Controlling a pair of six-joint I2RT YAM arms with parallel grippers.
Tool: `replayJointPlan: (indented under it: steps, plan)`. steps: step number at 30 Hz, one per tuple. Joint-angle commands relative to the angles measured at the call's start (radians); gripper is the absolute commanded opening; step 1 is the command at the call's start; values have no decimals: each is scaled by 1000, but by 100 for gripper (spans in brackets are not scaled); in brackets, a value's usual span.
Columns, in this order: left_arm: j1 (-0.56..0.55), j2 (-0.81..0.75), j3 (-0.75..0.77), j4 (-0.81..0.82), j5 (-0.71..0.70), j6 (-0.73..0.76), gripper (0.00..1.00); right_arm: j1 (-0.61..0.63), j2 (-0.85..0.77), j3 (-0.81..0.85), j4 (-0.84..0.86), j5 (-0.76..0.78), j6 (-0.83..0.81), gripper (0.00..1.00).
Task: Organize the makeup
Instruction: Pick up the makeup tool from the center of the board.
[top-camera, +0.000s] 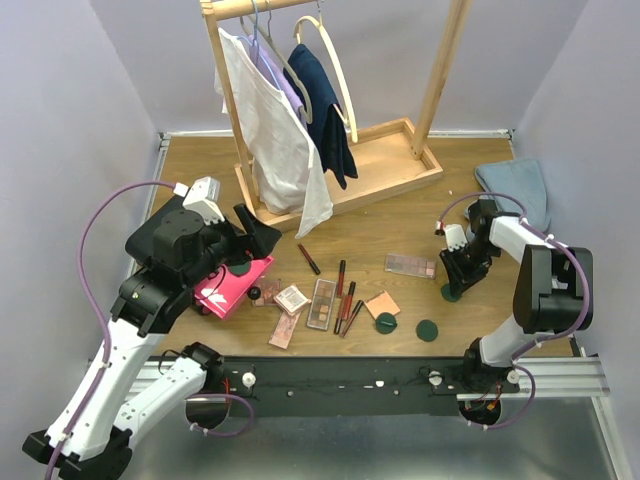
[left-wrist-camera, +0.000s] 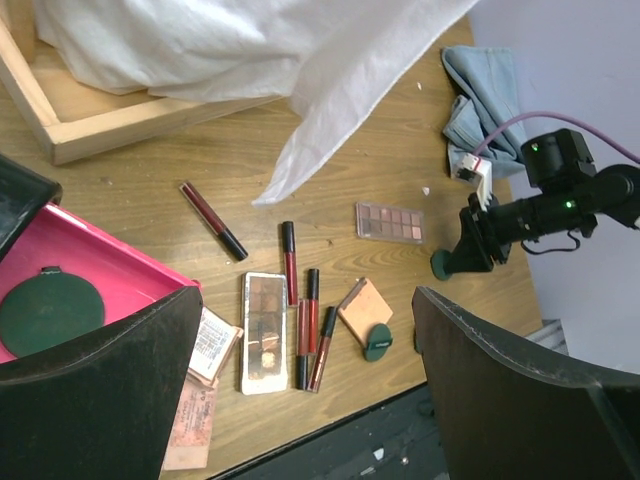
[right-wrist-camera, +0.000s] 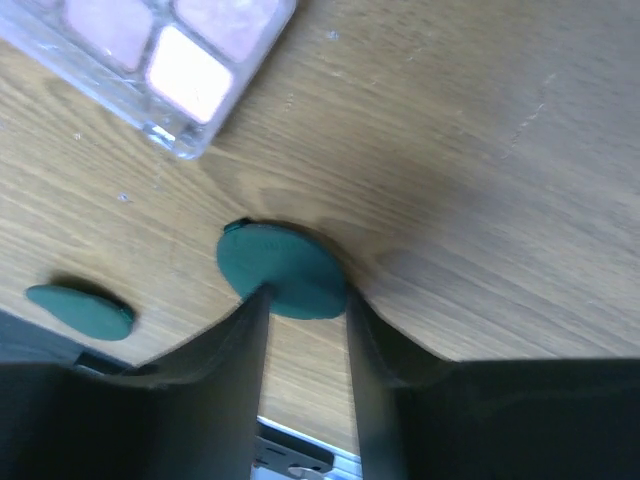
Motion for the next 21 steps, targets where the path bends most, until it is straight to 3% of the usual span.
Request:
replayJointPlan:
  steps: [1, 5, 8, 21]
  plan:
    - [5, -27, -12, -8, 74, 32, 95, -6, 26, -66, 78, -3, -23, 32]
    - [5, -55, -58, 19, 120, 14, 95, -6, -11, -69, 68, -56, -59, 11]
    - [5, -85, -105, 53, 166, -3, 95, -6, -30, -30, 32, -124, -87, 2]
    - [3, -150, -171, 71, 303, 55, 94, -2, -140, 148, -161, -605, -220, 1]
